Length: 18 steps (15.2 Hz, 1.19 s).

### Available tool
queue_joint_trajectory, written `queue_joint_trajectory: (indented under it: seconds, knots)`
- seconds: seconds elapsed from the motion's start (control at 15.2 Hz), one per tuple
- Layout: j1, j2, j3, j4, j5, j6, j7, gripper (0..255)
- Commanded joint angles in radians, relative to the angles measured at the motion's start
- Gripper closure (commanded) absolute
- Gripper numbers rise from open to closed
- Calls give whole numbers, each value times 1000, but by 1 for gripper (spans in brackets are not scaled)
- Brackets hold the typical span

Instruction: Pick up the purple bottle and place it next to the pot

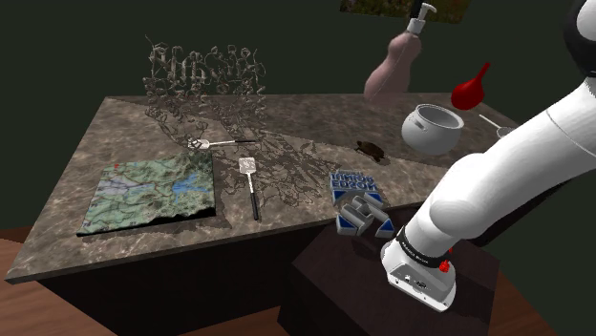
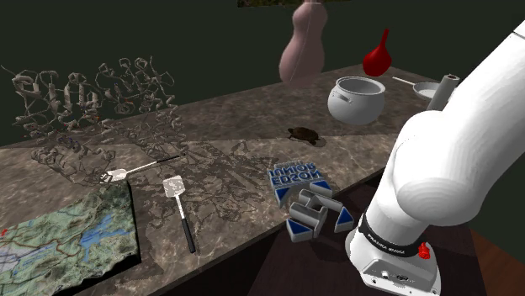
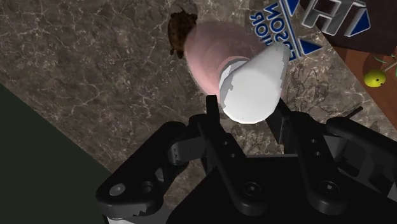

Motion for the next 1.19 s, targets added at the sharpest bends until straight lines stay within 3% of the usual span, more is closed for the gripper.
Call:
queue_joint_trajectory:
  seconds: [0.0,0.33,0.66,0.92,1.12]
  knots:
    - [-12,39,-42,23,6,25,-52,255]
    - [-53,166,-151,95,52,90,-187,255]
    - [-128,340,-248,214,152,134,-333,255]
    - [-235,512,-298,358,270,137,-448,255]
    - [-352,660,-307,517,372,109,-520,255]
